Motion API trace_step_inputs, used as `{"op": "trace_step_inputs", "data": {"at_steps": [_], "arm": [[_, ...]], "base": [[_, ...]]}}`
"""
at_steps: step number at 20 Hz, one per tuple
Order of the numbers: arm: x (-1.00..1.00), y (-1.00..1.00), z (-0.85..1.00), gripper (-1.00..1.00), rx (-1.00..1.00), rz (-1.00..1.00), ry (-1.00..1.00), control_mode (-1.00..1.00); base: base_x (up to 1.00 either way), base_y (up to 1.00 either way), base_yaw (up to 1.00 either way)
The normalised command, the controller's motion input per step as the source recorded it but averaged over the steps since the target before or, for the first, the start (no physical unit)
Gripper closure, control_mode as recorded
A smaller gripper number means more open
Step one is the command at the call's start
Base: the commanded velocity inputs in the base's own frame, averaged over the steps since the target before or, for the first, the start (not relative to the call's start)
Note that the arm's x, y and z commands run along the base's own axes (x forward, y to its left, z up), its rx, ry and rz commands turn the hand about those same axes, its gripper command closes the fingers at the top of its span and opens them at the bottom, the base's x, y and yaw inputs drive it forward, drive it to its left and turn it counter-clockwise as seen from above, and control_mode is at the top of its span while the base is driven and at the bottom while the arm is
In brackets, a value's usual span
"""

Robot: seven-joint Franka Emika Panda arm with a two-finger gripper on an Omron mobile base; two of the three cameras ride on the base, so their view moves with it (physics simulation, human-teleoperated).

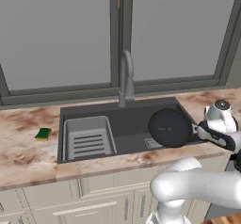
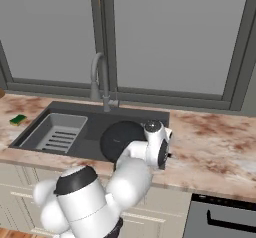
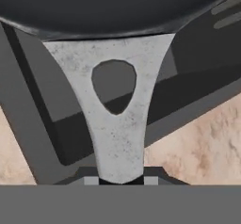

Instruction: Pick the pan and sponge and place them into the sink. Then turn on the water.

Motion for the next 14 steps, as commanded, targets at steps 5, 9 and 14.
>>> {"op": "trace_step_inputs", "data": {"at_steps": [5, 9, 14], "arm": [[0.80, 0.20, 0.01, 1.00, 0.00, 0.23, 0.09, -1.00], [0.38, 0.30, 0.00, 1.00, -0.04, 0.07, 0.07, -1.00], [0.05, 0.42, -0.04, 1.00, -0.13, -0.04, 0.07, -1.00]], "base": [[0.00, 0.00, 0.00], [0.00, 0.00, 0.00], [0.00, 0.00, 0.00]]}}
